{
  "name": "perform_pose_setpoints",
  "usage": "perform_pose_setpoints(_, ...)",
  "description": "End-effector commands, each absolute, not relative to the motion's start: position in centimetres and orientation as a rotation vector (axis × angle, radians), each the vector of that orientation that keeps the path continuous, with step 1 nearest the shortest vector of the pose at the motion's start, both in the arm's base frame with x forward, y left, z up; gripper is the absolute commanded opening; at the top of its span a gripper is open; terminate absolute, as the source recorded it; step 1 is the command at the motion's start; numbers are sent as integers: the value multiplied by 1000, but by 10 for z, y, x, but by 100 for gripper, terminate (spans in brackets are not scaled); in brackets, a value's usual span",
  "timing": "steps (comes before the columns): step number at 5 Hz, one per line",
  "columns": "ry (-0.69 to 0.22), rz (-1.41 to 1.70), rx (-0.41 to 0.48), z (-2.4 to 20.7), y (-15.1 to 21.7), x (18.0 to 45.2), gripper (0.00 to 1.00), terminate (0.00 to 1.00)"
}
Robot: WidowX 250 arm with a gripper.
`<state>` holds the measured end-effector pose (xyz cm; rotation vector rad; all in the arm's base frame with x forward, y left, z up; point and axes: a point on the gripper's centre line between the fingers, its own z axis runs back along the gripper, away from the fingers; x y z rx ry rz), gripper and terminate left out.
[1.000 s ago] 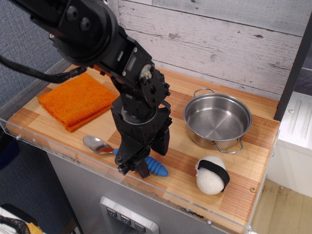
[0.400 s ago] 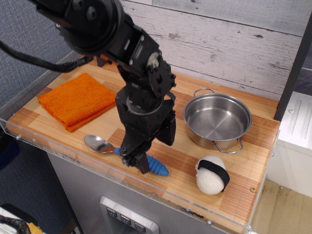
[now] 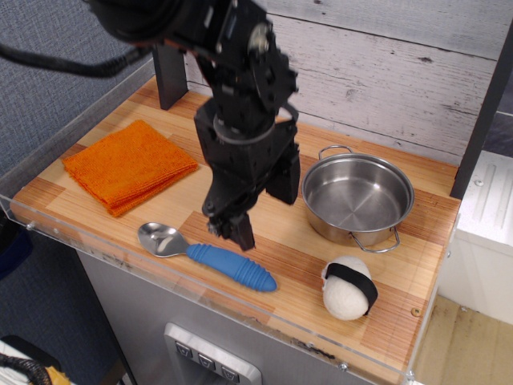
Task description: Move the spatula and put it on orange cloth
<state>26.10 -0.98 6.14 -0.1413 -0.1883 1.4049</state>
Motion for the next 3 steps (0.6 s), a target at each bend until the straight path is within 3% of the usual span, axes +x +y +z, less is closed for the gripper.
perform_pose_setpoints(1, -288, 1415, -224, 120, -6, 248, 100, 0)
perform_pose_setpoints(2, -339, 1452, -231, 154, -2, 238, 100, 0)
perform_pose_setpoints(3, -399, 1446, -259, 179, 2, 231, 100, 100)
